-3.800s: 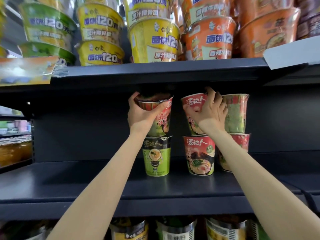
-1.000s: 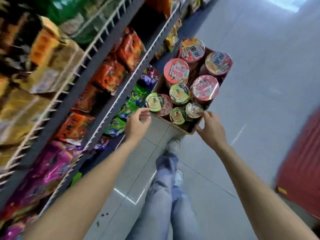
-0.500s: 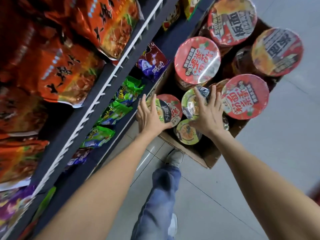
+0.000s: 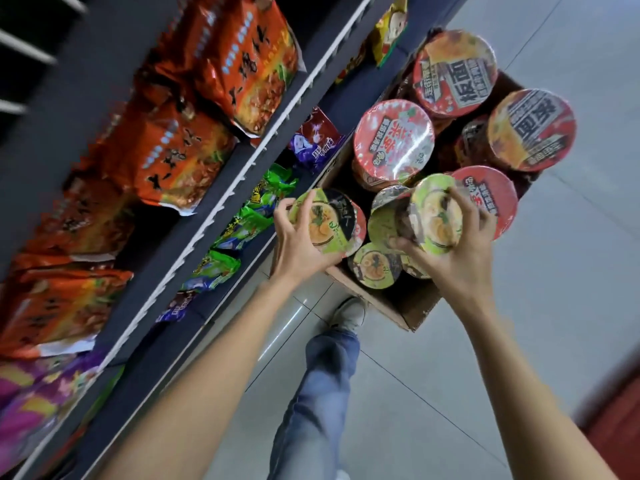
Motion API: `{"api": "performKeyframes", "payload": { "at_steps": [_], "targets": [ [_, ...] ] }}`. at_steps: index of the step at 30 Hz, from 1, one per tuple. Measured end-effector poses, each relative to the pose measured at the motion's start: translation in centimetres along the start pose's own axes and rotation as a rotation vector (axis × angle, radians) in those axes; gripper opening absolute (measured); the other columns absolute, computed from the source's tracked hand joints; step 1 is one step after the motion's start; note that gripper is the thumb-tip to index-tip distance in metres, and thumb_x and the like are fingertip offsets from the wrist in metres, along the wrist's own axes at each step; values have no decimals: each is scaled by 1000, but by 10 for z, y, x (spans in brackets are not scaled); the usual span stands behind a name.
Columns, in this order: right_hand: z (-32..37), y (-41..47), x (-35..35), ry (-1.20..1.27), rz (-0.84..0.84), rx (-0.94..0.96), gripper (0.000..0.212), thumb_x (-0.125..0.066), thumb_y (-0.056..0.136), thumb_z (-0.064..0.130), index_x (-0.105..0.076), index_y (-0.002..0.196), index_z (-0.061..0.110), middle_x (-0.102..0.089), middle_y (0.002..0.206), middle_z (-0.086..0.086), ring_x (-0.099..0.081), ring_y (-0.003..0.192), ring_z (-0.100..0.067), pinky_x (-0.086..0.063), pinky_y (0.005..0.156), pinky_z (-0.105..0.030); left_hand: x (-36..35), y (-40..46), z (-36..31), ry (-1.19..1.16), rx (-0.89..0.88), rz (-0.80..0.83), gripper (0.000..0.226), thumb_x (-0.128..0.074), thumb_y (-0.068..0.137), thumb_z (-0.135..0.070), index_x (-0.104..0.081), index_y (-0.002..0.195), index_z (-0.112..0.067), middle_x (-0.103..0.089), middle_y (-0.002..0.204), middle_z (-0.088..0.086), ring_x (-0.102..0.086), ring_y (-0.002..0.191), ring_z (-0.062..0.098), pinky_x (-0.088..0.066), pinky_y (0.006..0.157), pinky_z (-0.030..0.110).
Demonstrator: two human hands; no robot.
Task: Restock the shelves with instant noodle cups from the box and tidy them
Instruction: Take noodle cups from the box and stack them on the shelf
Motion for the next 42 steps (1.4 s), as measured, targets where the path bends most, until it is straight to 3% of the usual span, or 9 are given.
{"api": "performKeyframes", "payload": {
  "at_steps": [3, 12, 17, 20, 25, 28, 32, 35, 42],
  "targets": [
    [48, -36, 46, -12, 22, 100, 88, -89, 59, 38, -47, 134, 21, -34, 134, -15, -32, 128, -16, -24, 106, -10, 35, -45, -40, -38, -95, 33, 113, -65, 48, -72, -34, 142, -16, -23, 132, 14, -16, 124, 11, -22, 109, 29],
    [180, -211, 168, 27, 58, 223, 86, -92, 55, 23, -46, 128, 28, -30, 130, -4, -39, 124, -21, -35, 103, -24, 159, -260, -148, -87, -301, -62, 104, -83, 51, -53, -38, 138, -19, -32, 139, 6, -33, 130, 22, -28, 109, 31],
    [264, -311, 216, 234, 116, 432, 91, -84, 44, 64, -31, 118, 59, -42, 132, 3, -45, 125, -25, -40, 101, -54, 252, -411, -178, -363, -412, -253, 93, -90, 51, -42, -26, 119, -43, -41, 125, -3, -48, 120, 9, -43, 98, 32],
    [322, -368, 237, 331, 179, 510, 106, -84, 41, 64, -24, 128, 64, -33, 143, 14, -35, 135, -12, -38, 105, -50, 314, -501, -184, -507, -464, -323, 99, -92, 46, -35, -25, 119, -39, -43, 125, -12, -50, 114, -8, -41, 93, 14],
    [435, -454, 242, 411, 301, 675, 108, -79, 27, 76, -23, 120, 74, -32, 141, 22, -30, 137, -9, -31, 111, -46, 428, -640, -182, -721, -523, -524, 104, -90, 36, -52, -37, 125, -40, -60, 117, -17, -59, 111, 4, -49, 87, 19],
    [503, -499, 239, 580, 441, 724, 105, -86, 28, 66, -38, 122, 64, -44, 133, 22, -53, 120, -14, -45, 100, -45, 493, -713, -173, -777, -560, -669, 105, -89, 34, -57, -42, 125, -39, -63, 115, -18, -61, 109, 4, -51, 82, 19],
    [592, -561, 225, 860, 664, 799, 111, -92, 22, 57, -50, 125, 46, -63, 98, 6, -66, 65, -3, -53, 54, -20, 577, -791, -152, -746, -582, -881, 116, -85, 30, -66, -40, 132, -35, -59, 124, -11, -60, 107, -1, -49, 81, 14],
    [664, -609, 209, 975, 722, 871, 109, -89, 21, 62, -54, 120, 33, -71, 89, 12, -68, 77, -4, -54, 63, -20, 639, -844, -130, -634, -522, -1022, 115, -82, 24, -71, -51, 125, -25, -66, 114, -8, -63, 101, 2, -48, 84, 20],
    [818, -731, 141, 969, 821, 962, 47, -77, 50, 45, -70, 85, 15, -75, 80, 1, -71, 69, -11, -56, 60, -25, 768, -947, -62, -443, -551, -1235, 85, -84, 42, -47, -57, 117, -18, -69, 110, -5, -66, 100, 8, -50, 83, 26]
  ]
}}
Point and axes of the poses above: each hand's wrist, its own y-axis towards the middle knuckle, its own x-axis out of the back of the hand, z = x × y, the point moved 4 cm from there along y, towards the middle knuckle
